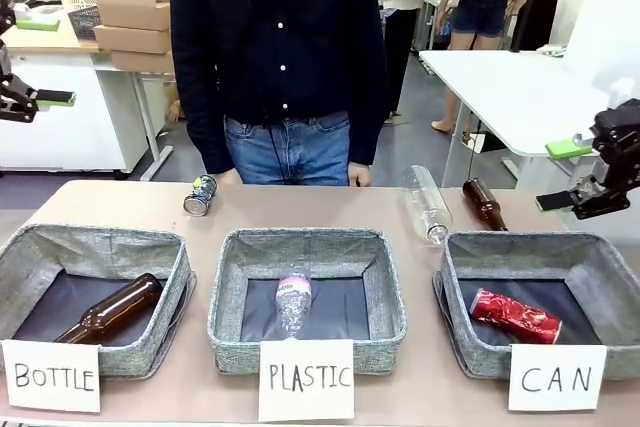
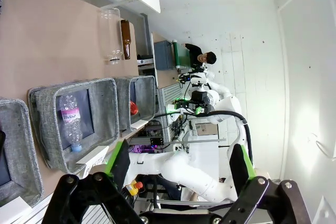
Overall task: Sort the can waste into the basket.
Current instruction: Pick up the can waste from the table and place it in the right Fabric basket.
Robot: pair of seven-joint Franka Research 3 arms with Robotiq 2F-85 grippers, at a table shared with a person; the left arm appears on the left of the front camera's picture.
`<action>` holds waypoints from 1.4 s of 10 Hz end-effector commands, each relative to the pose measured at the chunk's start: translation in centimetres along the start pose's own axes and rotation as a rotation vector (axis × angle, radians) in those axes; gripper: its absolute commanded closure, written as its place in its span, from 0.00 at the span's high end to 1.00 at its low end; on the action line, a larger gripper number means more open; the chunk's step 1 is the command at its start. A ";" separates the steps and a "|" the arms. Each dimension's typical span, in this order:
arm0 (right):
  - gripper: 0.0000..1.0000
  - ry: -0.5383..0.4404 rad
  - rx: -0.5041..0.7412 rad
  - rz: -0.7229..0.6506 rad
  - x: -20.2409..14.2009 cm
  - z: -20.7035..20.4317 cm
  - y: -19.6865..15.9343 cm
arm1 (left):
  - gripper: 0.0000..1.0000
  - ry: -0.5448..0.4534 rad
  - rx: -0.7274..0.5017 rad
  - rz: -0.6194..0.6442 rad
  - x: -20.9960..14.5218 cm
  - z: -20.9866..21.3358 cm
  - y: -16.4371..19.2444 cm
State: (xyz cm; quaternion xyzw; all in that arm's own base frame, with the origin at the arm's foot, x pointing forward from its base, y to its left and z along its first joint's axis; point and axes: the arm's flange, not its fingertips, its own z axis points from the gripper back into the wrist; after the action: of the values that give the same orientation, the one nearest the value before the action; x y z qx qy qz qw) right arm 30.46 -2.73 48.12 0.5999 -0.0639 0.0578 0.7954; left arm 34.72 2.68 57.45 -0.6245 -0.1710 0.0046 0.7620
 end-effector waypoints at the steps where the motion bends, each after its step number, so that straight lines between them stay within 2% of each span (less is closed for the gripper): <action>1: 1.00 0.009 -0.009 0.022 -0.1 0.1 -0.1 | 1.00 -0.006 -0.025 -0.020 0.1 -0.1 -0.1; 8: 1.00 0.009 -0.009 0.022 -0.1 0.1 -0.1 | 1.00 0.000 0.000 0.000 0.0 0.0 0.0; 9: 1.00 0.009 -0.009 0.022 -0.1 0.1 -0.1 | 1.00 0.075 0.304 -0.080 2.3 -3.2 -0.5; 10: 1.00 0.009 -0.009 0.022 -0.1 0.1 -0.1 | 1.00 0.054 0.539 -0.131 5.5 -6.6 0.2; 11: 1.00 0.009 -0.009 0.022 -0.1 0.1 -0.1 | 1.00 0.111 0.719 -0.180 8.4 -9.7 1.9; 12: 1.00 0.009 -0.009 0.022 -0.1 0.1 -0.1 | 1.00 0.115 0.875 -0.204 10.7 -12.5 4.0; 14: 1.00 0.009 -0.009 0.022 -0.1 0.1 -0.1 | 1.00 0.103 1.053 -0.271 14.8 -17.7 8.8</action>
State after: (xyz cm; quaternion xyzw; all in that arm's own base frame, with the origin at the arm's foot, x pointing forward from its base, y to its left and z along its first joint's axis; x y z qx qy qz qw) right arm 30.47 -2.62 48.08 0.5990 -0.0626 0.0584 0.7962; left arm 51.91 -9.35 50.85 -0.2142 -0.2188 -0.0720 0.9492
